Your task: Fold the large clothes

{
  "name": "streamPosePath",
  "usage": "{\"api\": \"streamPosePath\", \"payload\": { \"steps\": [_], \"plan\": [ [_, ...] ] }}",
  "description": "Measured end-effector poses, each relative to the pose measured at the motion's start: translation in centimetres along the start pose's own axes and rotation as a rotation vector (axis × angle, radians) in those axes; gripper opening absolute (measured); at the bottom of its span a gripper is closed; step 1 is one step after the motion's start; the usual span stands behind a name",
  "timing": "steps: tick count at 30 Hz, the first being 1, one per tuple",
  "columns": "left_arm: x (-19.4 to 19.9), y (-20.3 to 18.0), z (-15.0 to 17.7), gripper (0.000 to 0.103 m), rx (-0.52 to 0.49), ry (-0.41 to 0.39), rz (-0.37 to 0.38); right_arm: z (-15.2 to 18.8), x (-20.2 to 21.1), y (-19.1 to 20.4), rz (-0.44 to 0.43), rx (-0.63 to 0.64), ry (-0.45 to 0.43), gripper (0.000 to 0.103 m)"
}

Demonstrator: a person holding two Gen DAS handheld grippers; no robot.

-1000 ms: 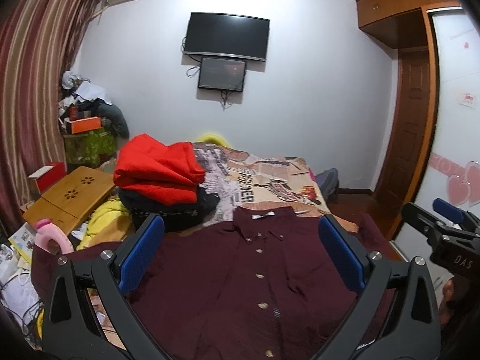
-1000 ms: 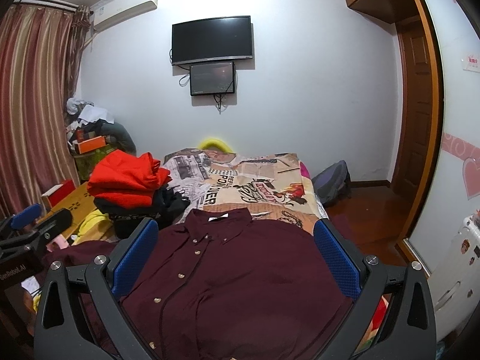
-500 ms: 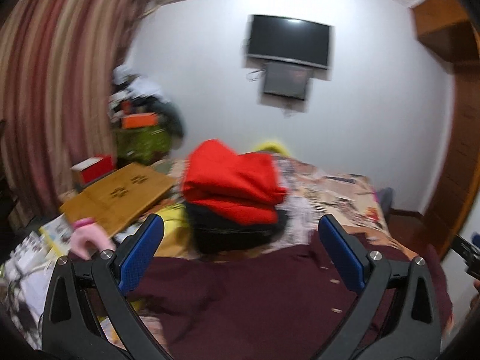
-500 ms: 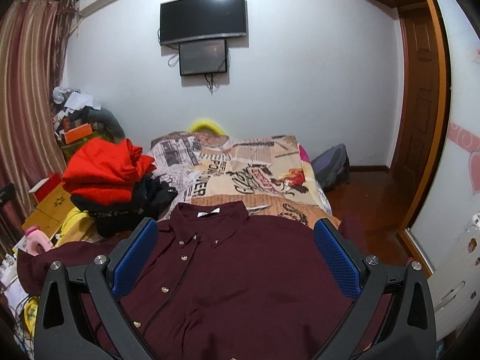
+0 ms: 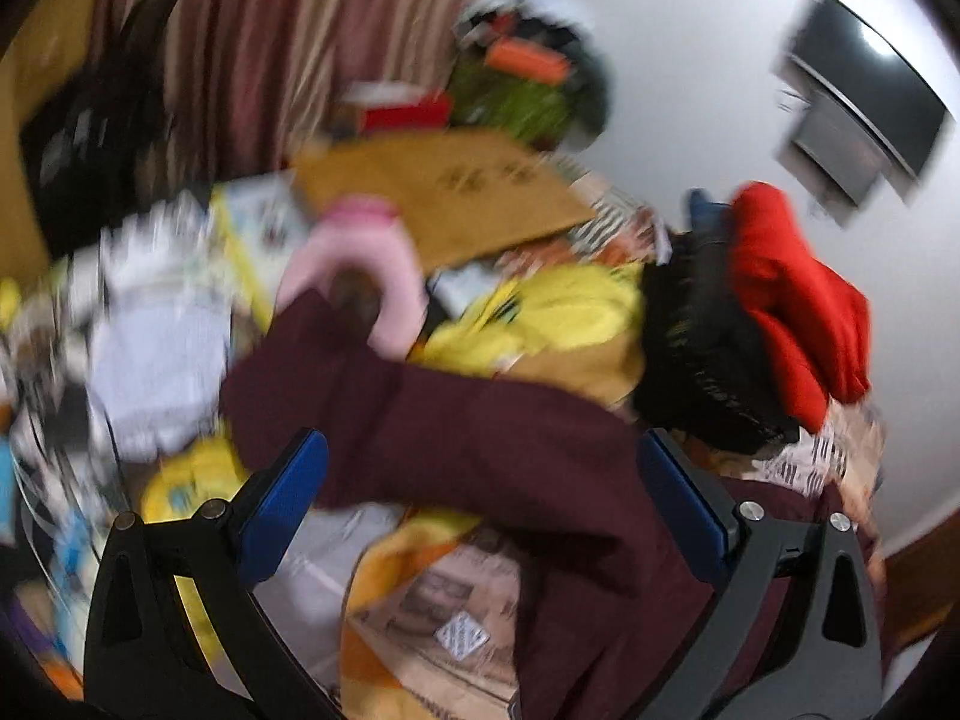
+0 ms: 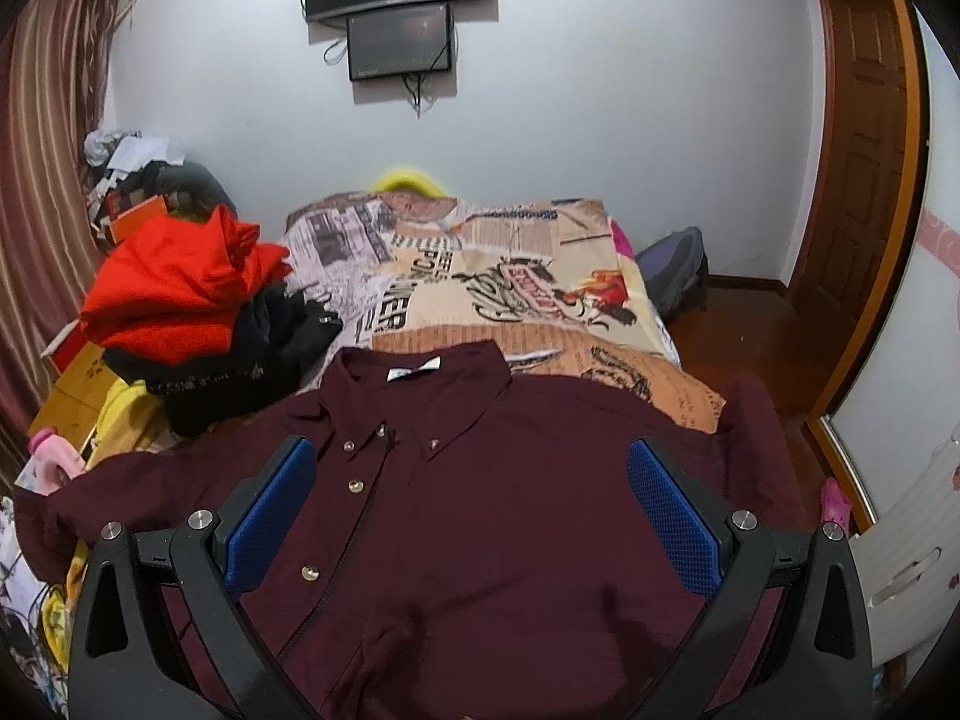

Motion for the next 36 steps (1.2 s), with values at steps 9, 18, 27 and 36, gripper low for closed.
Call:
{"api": "streamPosePath", "payload": {
  "steps": [9,18,27,36],
  "plan": [
    [-6.3,7.0,3.8,0.1,0.326,0.207,0.096,0.1,-2.2,1.2,-0.007,0.029,0.049,0.103],
    [-11.8,11.3,6.0,0.093,0.49,0.248,0.099,-0.1,-2.7,2.1,0.007,0.061,0.062,0.103],
    [-14.2,12.2,4.4,0.065,0.587,0.158,0.188,0.1,-2.7,2.9,-0.001,0.068,0.067,0.103],
    [-9.6,9.0,0.8,0.007,0.257,0.036,-0.011,0.1,-2.1,2.5,0.012,0.077,0.057,0.103]
  ]
}}
Point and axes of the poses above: each gripper's, at about its wrist camera, not at the fingertips, and x roughly against the way its jaws point, y to its left, z to its underside, the point moved 9 cm from there along -x, roughly the way its jaws point, and after that the axes turned 5 degrees about x, right-handed, at the moved point
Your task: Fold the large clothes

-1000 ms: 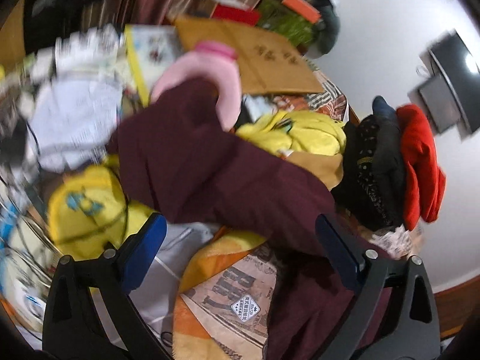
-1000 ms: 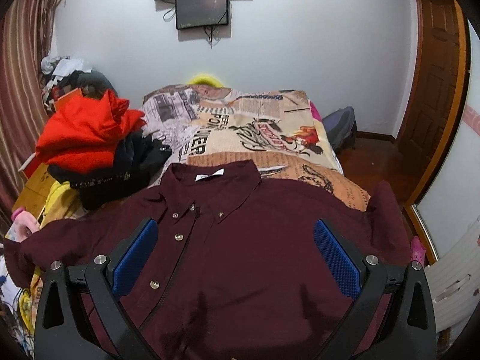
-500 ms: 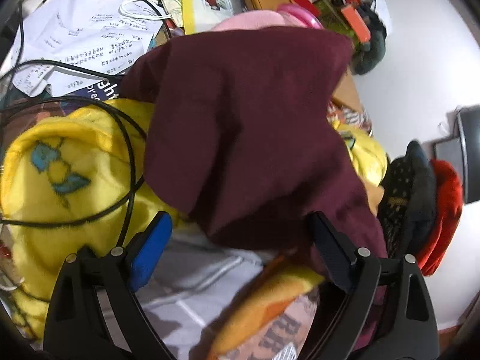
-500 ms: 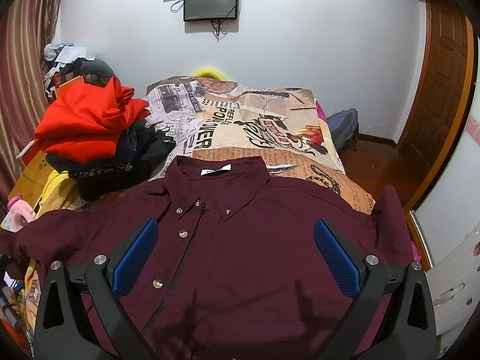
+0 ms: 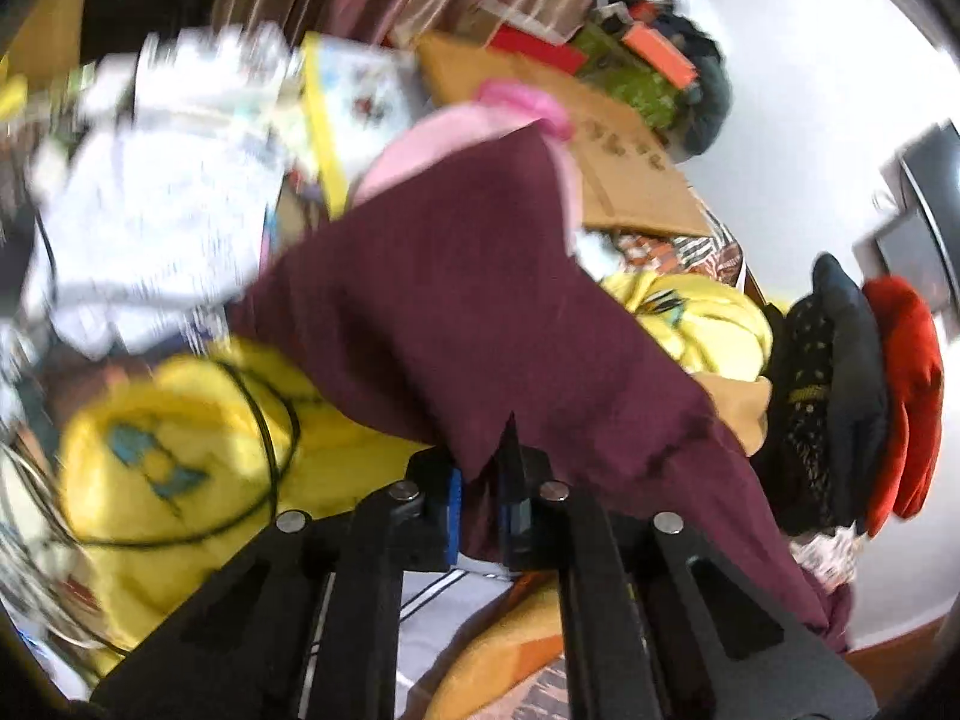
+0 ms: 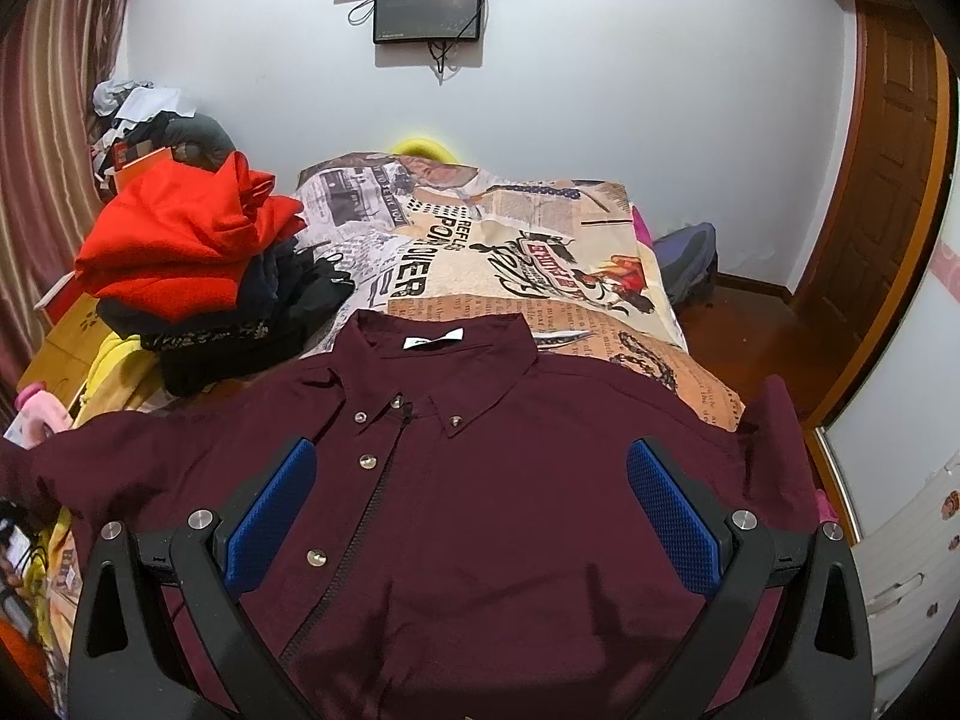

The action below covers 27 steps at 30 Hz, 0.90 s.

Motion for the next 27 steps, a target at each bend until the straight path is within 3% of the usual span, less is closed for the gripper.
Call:
{"api": "streamPosePath", "payload": {
  "steps": [4,8,13,20,27],
  "plan": [
    [4.7,-4.0,-2.5,0.005,-0.105,-0.11,0.028,0.0,0.1,-0.5,0.005,-0.001,-0.001,0.103],
    [10.2,-10.4,-4.7,0.005,-0.215,-0.217,0.141,0.1,0.5,-1.4,0.001,-0.015,-0.011,0.103],
    [15.1,-19.6,-4.1,0.004,-0.368,-0.266,0.291,0.3,1.2,-2.6,-0.004,-0.037,-0.026,0.103],
    [18.7,-32.2,3.4,0.004,-0.591,-0.212,0.494,0.7,2.1,-5.1,0.008,-0.062,-0.044,0.103],
    [17.2,-39.8,15.3,0.004,-0.778,-0.022,0.568,1.2,2.4,-7.1,0.006,-0.095,-0.046,0.103]
  ]
}}
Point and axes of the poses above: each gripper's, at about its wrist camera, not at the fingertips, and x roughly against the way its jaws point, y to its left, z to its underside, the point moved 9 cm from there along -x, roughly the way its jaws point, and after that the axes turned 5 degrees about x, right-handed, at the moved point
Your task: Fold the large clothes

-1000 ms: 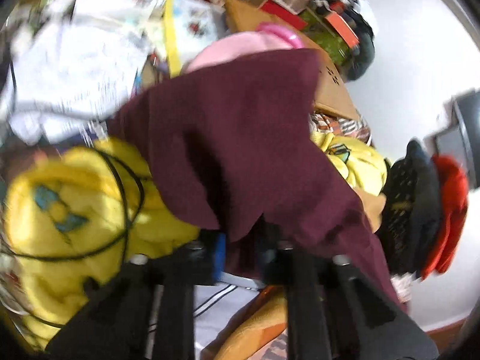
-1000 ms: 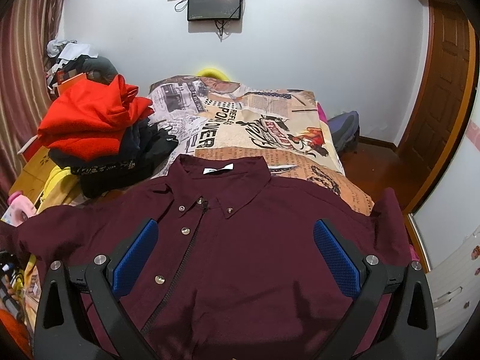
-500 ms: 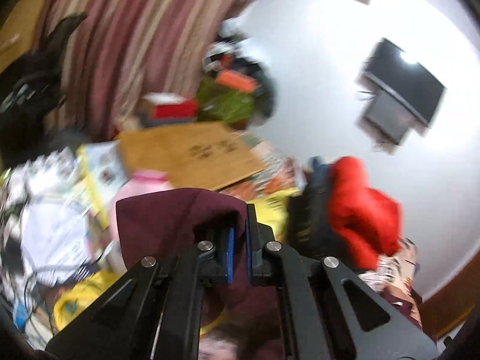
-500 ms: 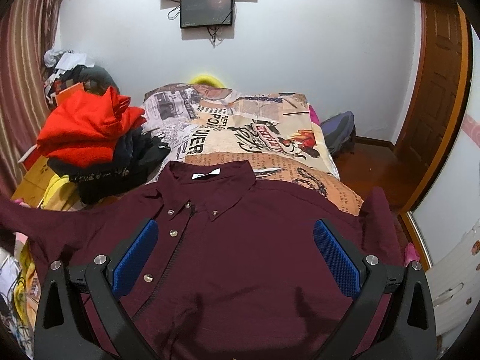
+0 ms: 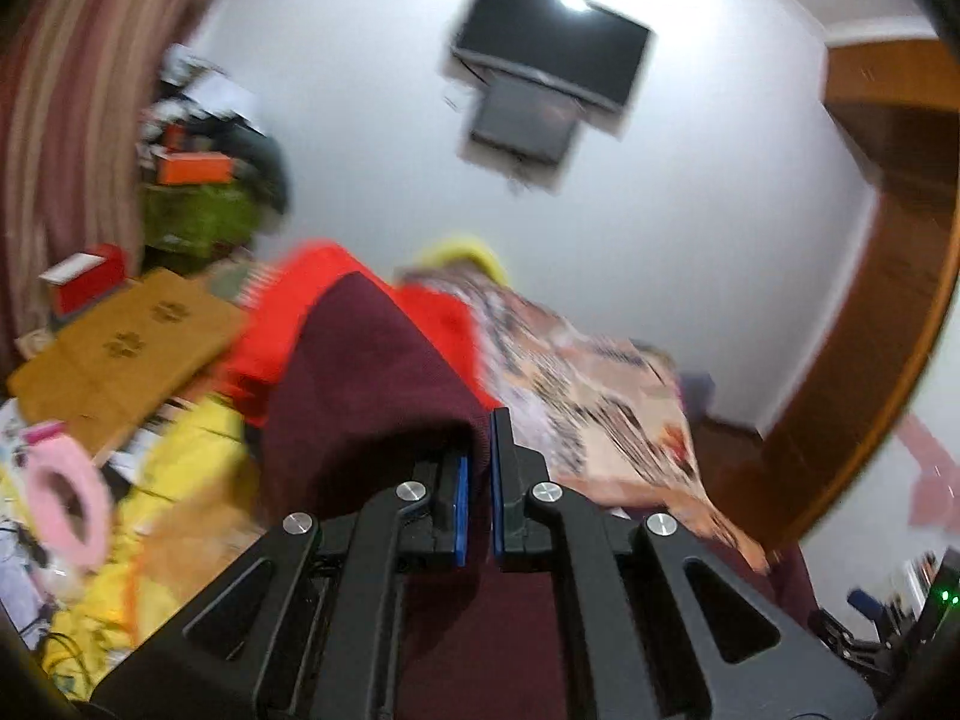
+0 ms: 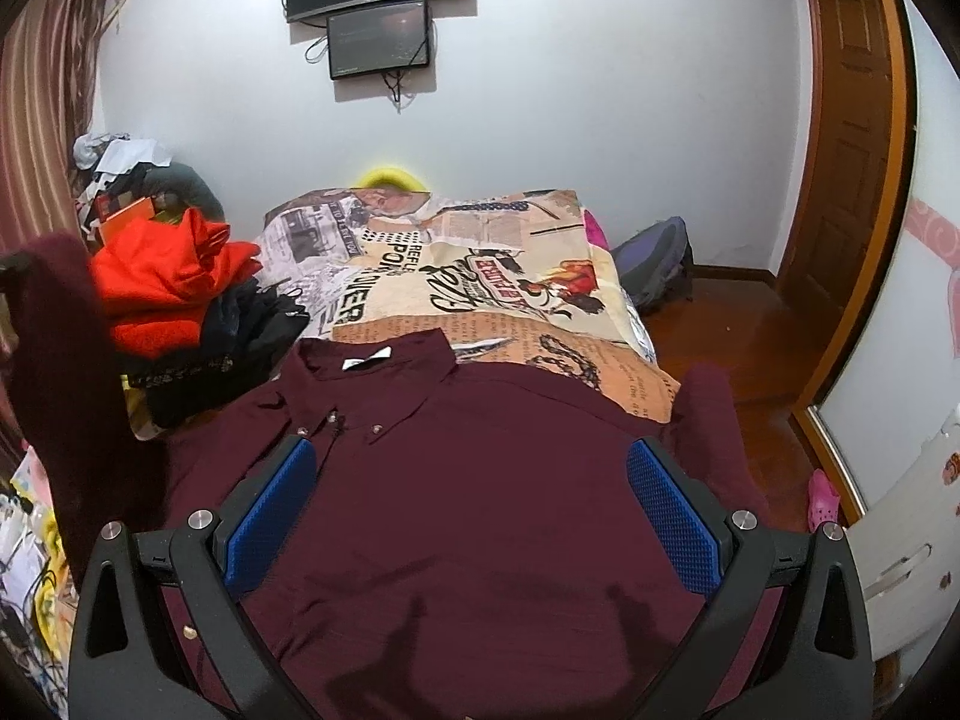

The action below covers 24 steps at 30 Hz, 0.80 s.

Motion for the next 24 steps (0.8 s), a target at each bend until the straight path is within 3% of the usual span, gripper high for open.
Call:
{"api": "streamPosePath", "payload": {
  "steps": [6,10,13,14,15,17,21,24],
  "plan": [
    [-6.7,-6.6,9.4,0.004,-0.117,0.276,0.051,1.2,-0.4,-1.1,0.011,0.004,0.03,0.103],
    [-9.0,-10.3,16.7,0.006,-0.249,0.436,0.062,2.2,-0.9,-1.4,0.009,0.015,0.061,0.103],
    [-8.9,-12.2,20.6,0.014,-0.329,0.514,0.079,2.9,-1.0,-1.6,0.006,0.021,0.081,0.103],
    [-8.9,-12.9,21.8,0.022,-0.343,0.538,0.088,3.0,-1.0,-1.6,0.005,0.022,0.085,0.103],
    [-8.9,-12.9,22.4,0.034,-0.351,0.552,0.093,3.2,-1.1,-1.7,0.004,0.023,0.09,0.103],
    [-8.1,-13.3,23.7,0.049,-0.378,0.566,0.102,3.3,-1.1,-1.6,0.0,0.026,0.097,0.103],
    [-6.3,-13.4,24.2,0.056,-0.415,0.559,0.104,3.2,-1.1,-1.2,-0.023,0.035,0.104,0.103],
    [-4.9,-12.6,22.8,0.06,-0.392,0.542,0.13,2.4,-1.1,-0.2,-0.034,0.065,0.094,0.103]
  ]
}}
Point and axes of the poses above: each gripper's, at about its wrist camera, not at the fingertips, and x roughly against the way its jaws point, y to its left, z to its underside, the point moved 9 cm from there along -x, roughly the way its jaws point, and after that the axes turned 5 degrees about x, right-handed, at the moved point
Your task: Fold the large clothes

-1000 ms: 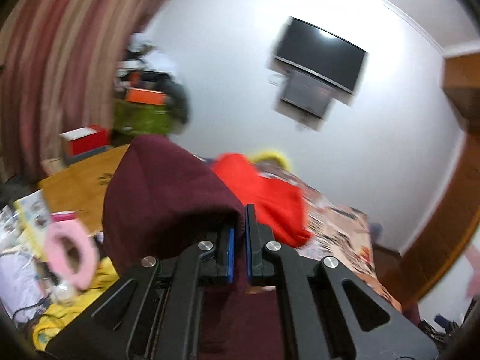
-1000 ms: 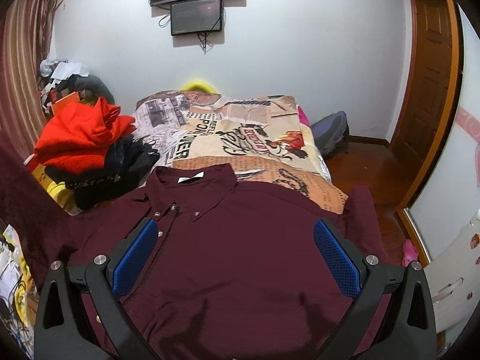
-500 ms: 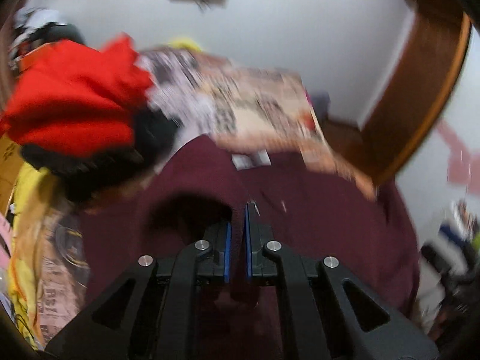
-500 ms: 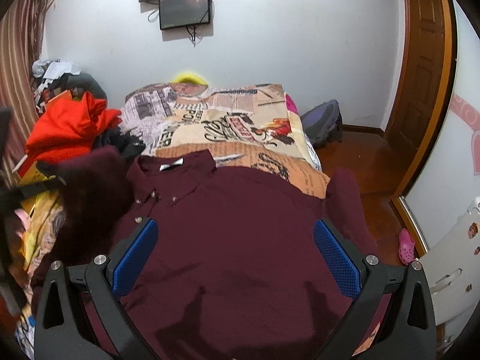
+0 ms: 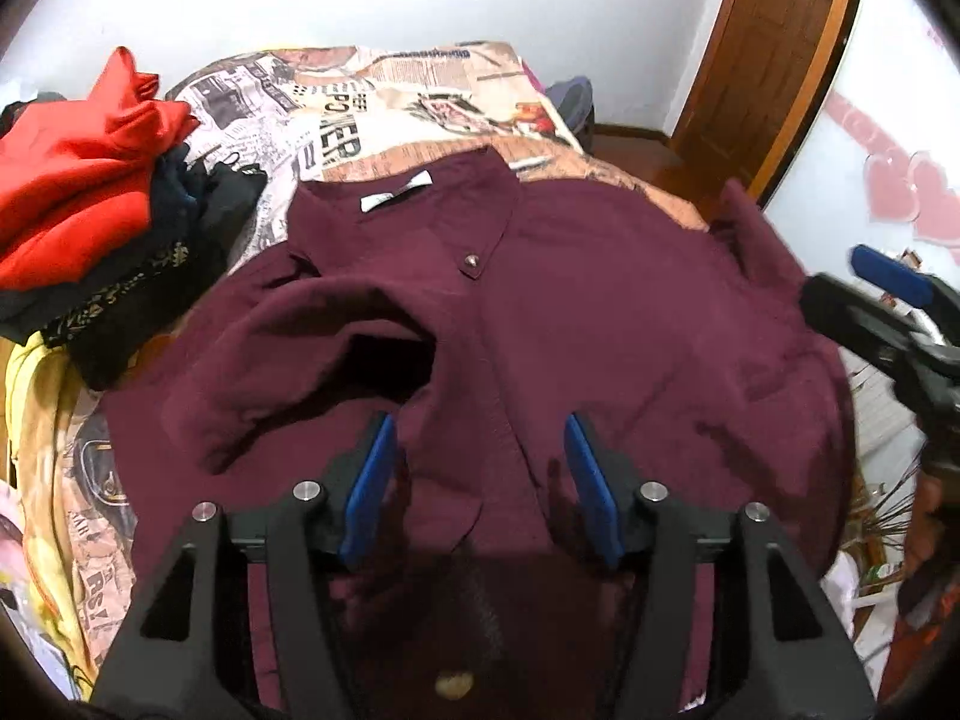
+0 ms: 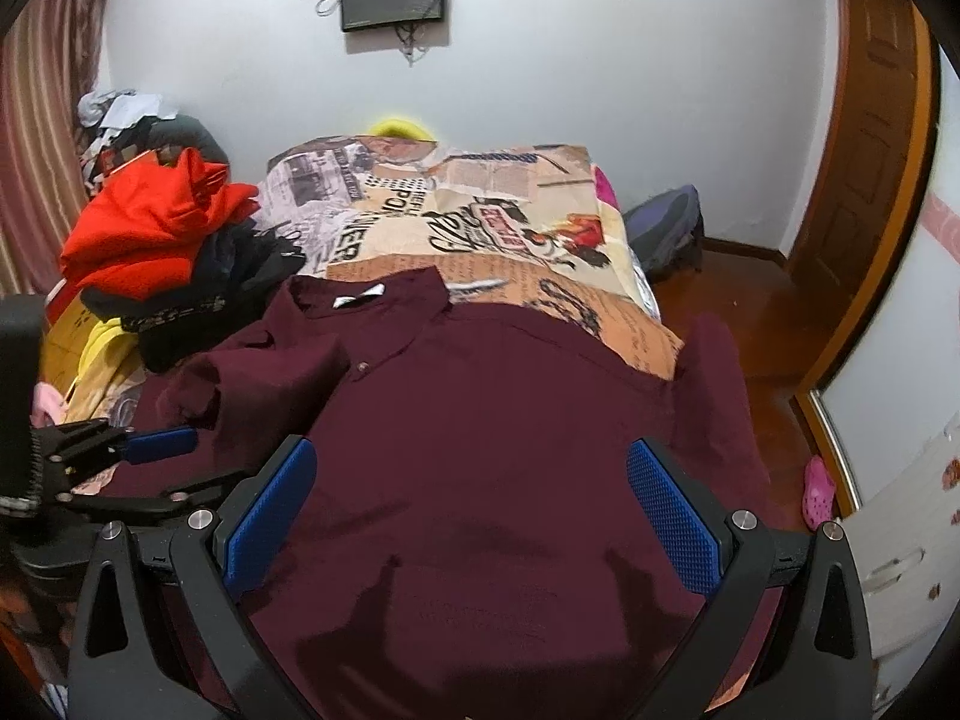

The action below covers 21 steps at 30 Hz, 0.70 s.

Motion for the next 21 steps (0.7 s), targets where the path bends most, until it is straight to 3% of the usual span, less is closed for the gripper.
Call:
{"api": "streamPosePath", "payload": {
  "steps": [4,10,16,21],
  "plan": [
    [3.0,2.6,-1.1,0.068,0.032,-0.08,-0.033,-1.6,0.0,1.9,-0.014,0.047,-0.027,0.103],
    [7.1,10.6,-2.2,0.078,0.158,-0.188,-0.159,-4.0,-0.7,7.5,-0.09,0.167,-0.058,0.103],
    [7.4,18.4,-0.5,0.078,0.257,-0.171,-0.291,-5.1,-2.6,13.3,-0.149,0.346,-0.051,0.103],
    [5.9,22.2,2.8,0.078,0.32,-0.106,-0.329,-4.1,-6.6,16.6,-0.174,0.464,0.067,0.103]
  ]
}}
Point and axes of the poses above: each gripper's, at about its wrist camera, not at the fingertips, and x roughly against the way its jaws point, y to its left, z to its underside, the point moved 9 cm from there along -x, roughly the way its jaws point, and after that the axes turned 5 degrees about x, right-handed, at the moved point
